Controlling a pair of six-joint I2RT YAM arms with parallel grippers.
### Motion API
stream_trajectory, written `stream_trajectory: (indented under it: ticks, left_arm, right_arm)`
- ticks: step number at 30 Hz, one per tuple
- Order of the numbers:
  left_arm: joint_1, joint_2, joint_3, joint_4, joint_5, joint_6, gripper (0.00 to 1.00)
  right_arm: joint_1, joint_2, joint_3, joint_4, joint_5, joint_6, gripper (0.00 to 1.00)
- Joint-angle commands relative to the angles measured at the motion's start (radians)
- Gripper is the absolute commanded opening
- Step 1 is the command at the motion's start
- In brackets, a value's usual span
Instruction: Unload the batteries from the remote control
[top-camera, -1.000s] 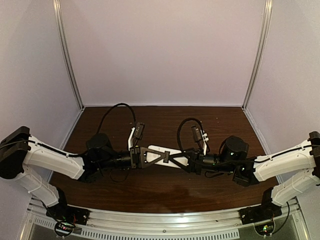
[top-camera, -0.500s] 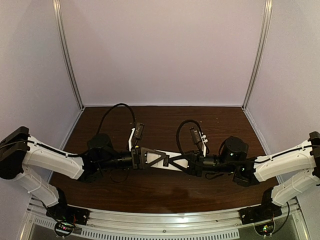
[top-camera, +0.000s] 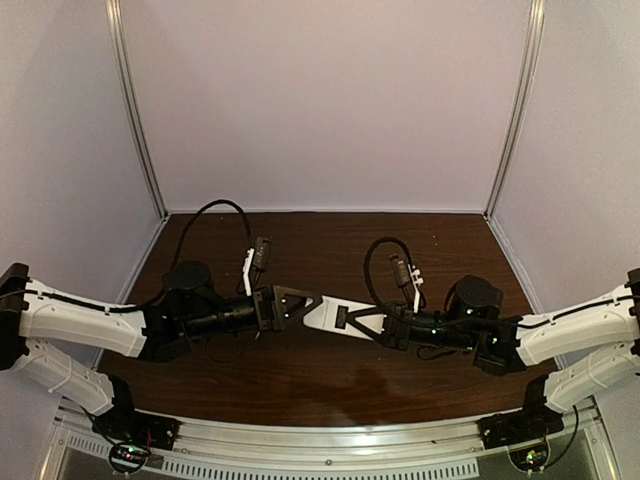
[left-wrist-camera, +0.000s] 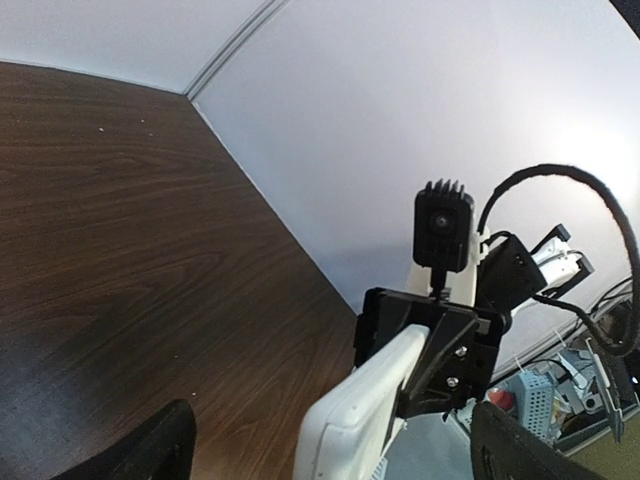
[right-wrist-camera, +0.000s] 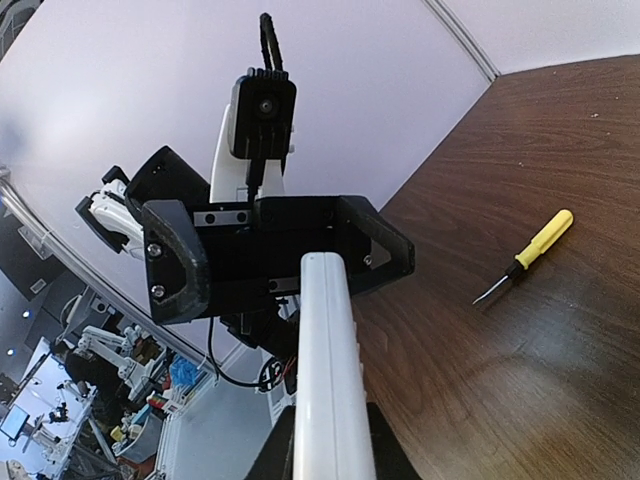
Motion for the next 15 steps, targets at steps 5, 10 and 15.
stream_trajectory:
  ticks: [5, 10, 15]
  left_arm:
    - [0.002, -0.041, 0.036, -0.252, -0.163, 0.146, 0.97]
    - [0.001, 0.004, 0.086, -0.296, -0.144, 0.218, 0.97]
    - [-0.008, 0.077, 0.143, -0.309, -0.131, 0.258, 0.96]
  right_arm:
    - [-0.001, -0.061, -0.044, -0.042, 0.136, 0.129, 0.0]
    - [-0.007, -0.082, -0.057, -0.103, 0.197, 0.159, 0.0]
    - [-0.012, -0.092, -0.076, -0.107, 0.206, 0.174, 0.0]
